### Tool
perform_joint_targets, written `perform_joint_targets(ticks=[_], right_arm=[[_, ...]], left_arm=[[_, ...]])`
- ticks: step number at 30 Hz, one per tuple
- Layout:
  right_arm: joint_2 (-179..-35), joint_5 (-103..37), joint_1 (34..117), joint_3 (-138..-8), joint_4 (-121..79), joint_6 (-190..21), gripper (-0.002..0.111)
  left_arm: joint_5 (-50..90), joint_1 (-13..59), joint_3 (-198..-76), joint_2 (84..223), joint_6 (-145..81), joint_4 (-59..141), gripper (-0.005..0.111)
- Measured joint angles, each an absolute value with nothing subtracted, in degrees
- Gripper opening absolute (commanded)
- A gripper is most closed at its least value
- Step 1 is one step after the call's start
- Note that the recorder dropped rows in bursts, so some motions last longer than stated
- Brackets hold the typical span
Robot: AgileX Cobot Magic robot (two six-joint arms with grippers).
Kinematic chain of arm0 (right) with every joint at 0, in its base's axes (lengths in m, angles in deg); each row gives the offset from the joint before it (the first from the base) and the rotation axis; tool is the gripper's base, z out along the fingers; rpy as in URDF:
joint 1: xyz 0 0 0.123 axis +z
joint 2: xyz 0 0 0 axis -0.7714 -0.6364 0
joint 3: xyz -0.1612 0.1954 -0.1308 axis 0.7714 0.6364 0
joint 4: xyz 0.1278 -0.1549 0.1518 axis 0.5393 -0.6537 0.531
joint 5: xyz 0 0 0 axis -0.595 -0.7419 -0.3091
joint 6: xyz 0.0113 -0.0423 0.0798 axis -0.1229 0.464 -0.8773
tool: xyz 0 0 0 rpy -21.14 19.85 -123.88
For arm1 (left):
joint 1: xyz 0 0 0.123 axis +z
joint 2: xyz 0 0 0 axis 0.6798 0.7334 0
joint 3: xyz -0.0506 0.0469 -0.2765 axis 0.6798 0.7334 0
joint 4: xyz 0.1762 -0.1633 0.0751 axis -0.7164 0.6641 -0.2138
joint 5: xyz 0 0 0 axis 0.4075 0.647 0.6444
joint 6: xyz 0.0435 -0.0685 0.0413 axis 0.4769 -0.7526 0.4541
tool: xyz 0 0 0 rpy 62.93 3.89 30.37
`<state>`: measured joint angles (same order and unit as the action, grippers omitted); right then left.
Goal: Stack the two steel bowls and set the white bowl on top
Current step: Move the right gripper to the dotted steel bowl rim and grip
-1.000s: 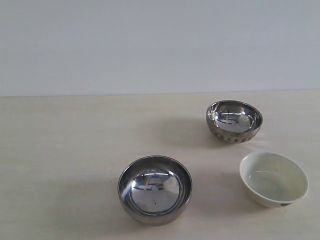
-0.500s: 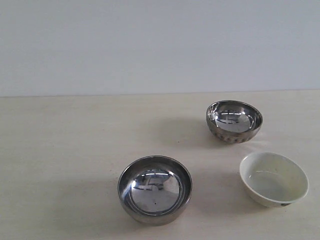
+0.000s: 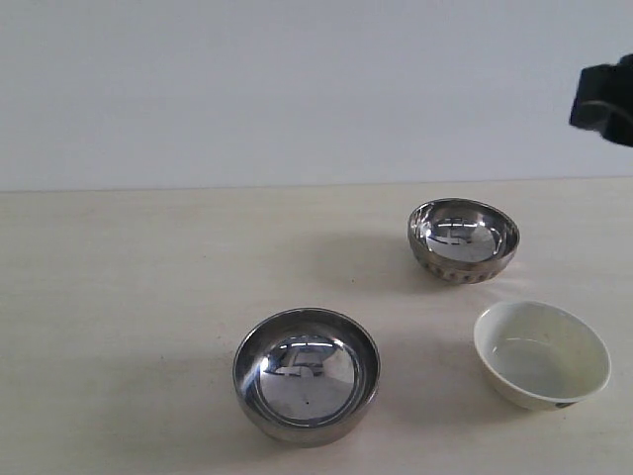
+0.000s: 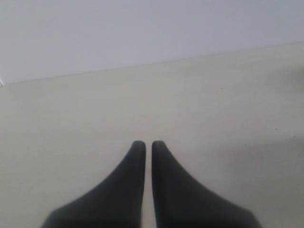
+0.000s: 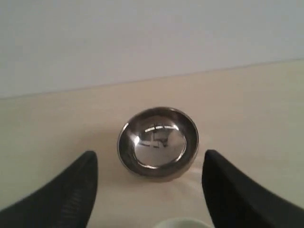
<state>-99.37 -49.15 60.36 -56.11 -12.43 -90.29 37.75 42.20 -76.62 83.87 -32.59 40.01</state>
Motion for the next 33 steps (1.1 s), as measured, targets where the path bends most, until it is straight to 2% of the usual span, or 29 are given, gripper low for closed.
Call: perform_joint_targets(ticks=[19, 28, 29, 30, 33], right_arm=[[-140.49, -47.52, 59.32, -75.13, -12.35, -90.08, 0.059], [-153.78, -41.93, 58.36, -79.27, -12.45, -90.29, 0.059], [-154.55, -41.12, 58.36, -79.27, -12.45, -90.29, 0.057], [-155.15, -40.27, 58.36, -79.27, -12.45, -90.42, 0.048], [-155.55, -38.84, 58.36, -79.27, -12.45, -90.64, 0.012]], left_arm=[[37.75, 42.2, -76.62, 83.87, -32.59, 40.01, 0.004], [37.75, 42.2, -76.62, 83.87, -32.59, 40.01, 0.004], [37.75, 42.2, -76.62, 83.87, -32.59, 40.01, 0.004], [37.75, 42.2, -76.62, 83.87, -32.59, 40.01, 0.004], [37.75, 42.2, -76.62, 83.87, -32.59, 40.01, 0.004]])
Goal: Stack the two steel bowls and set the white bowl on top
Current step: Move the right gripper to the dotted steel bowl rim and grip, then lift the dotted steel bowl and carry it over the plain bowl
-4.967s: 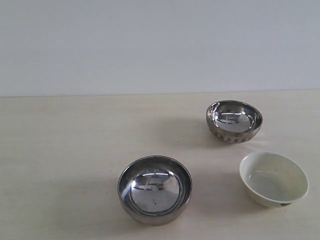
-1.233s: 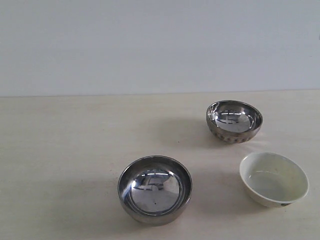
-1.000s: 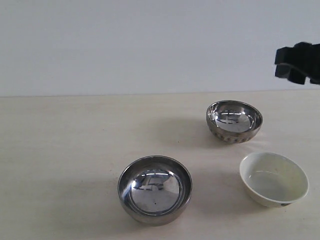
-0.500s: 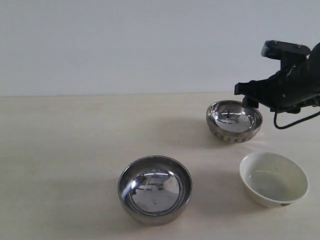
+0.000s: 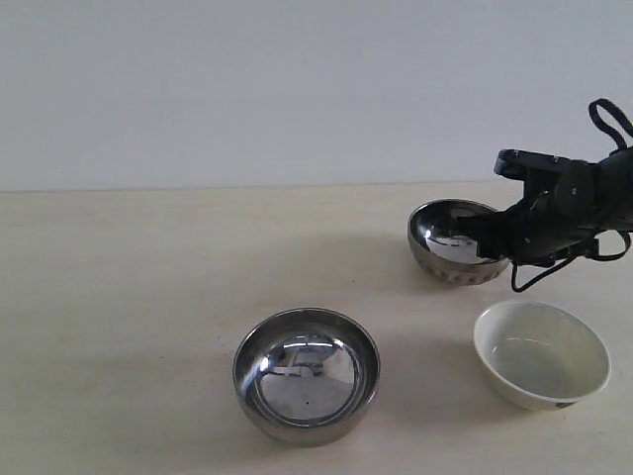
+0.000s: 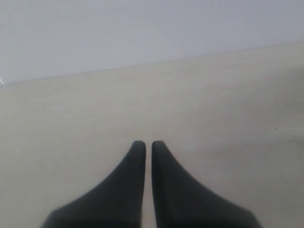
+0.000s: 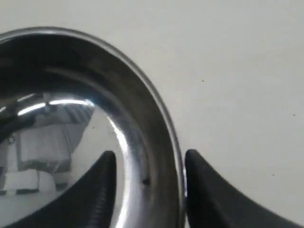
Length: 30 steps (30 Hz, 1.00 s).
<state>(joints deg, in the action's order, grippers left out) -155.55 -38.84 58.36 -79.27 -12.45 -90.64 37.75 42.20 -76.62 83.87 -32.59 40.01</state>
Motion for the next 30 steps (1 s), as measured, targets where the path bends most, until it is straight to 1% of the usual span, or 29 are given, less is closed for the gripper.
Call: perform_joint_targets(ticks=[1, 2, 10, 21, 26, 30], right_arm=[[-155.55, -38.72, 58.36, -79.27, -12.45, -90.64, 0.002], [-155.55, -38.72, 58.36, -79.27, -12.45, -90.39, 0.0], [-153.75, -39.32, 58.25, -79.35, -12.57, -89.63, 0.0], [-142.31, -46.11, 58.6, -79.35, -12.7, -89.56, 0.0], [-135.88, -52.8, 61.49, -79.35, -11.33, -88.05, 0.0], [-131.88, -58.76, 68.04, -79.35, -10.61, -87.68, 0.0]], left_arm=[[37.75, 42.2, -76.62, 83.87, -32.59, 40.01, 0.004], [37.75, 42.2, -76.62, 83.87, -32.59, 40.01, 0.004], [37.75, 42.2, -76.62, 83.87, -32.59, 40.01, 0.004], [37.75, 42.2, -76.62, 83.87, -32.59, 40.01, 0.004], [37.75, 42.2, -76.62, 83.87, -32.59, 40.01, 0.004], [37.75, 42.2, -76.62, 83.87, -32.59, 40.01, 0.004]])
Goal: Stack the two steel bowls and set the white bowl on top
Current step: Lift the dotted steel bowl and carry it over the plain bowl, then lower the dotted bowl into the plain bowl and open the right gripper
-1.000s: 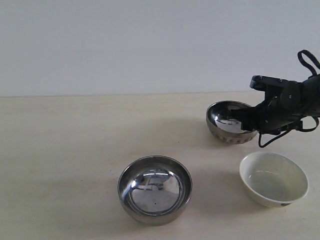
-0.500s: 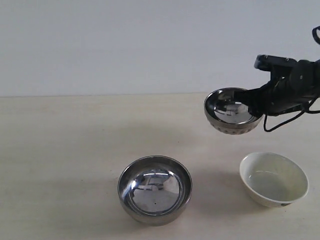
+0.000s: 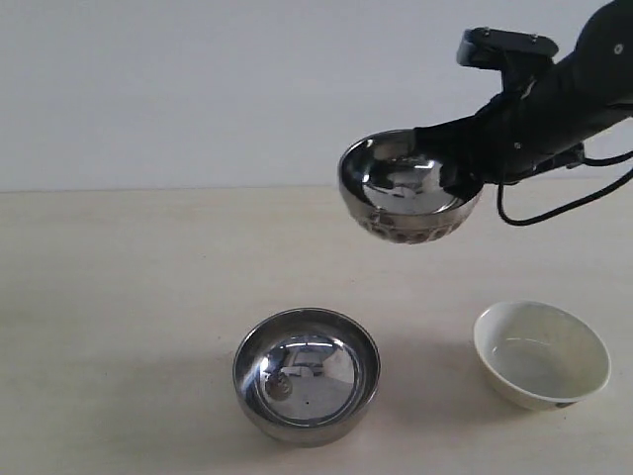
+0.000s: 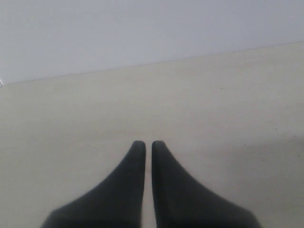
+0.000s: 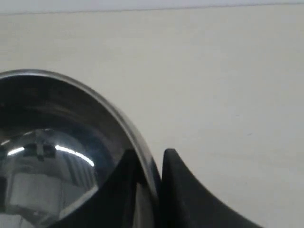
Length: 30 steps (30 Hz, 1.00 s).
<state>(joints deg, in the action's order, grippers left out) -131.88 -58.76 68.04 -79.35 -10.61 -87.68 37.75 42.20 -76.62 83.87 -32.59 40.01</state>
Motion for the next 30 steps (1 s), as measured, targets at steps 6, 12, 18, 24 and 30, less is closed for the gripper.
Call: perform_joint_targets(ticks=[6, 12, 18, 24, 30], right_arm=[[-131.67, -56.29, 78.05, -71.63, -5.16, -87.68, 0.0], [-131.67, -53.0, 83.46, -66.32, -3.26, -87.58, 0.0], [-133.35, -48.94, 85.06, -63.84, -3.26, -87.42, 0.0], [-134.67, -48.14, 85.25, -63.62, -3.26, -87.42, 0.0], [-136.45, -47.61, 86.0, -63.62, -3.26, -87.18, 0.0]], left_arm=[[37.75, 42.2, -76.62, 83.87, -32.59, 40.01, 0.004], [37.75, 42.2, -76.62, 83.87, -32.59, 40.01, 0.004], [37.75, 42.2, -76.62, 83.87, -32.59, 40.01, 0.004], [37.75, 42.2, -76.62, 83.87, -32.59, 40.01, 0.004], [37.75, 42.2, -76.62, 83.87, -32.59, 40.01, 0.004]])
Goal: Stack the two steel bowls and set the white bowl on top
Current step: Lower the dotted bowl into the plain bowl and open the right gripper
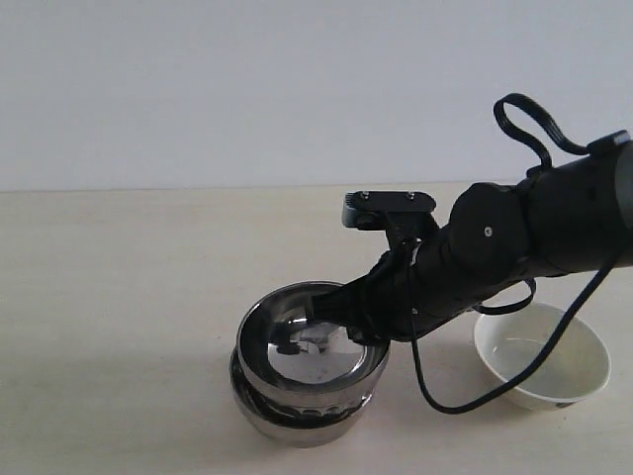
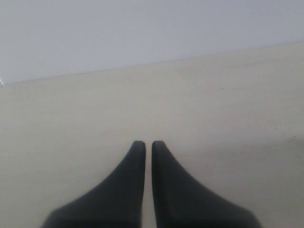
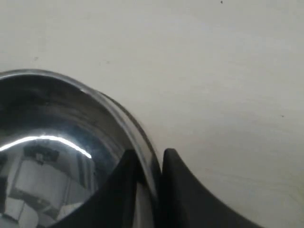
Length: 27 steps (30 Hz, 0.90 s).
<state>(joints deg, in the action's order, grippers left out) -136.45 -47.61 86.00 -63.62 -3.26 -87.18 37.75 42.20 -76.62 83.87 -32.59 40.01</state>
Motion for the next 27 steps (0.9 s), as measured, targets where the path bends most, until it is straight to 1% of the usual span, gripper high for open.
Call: perform_joint_targets(ticks=[27], right_arm=[[-137.73, -44.76, 86.38, -63.52, -1.54, -87.18, 0.0]], left_arm=[[37.75, 42.2, -76.62, 83.87, -32.59, 40.01, 0.004]])
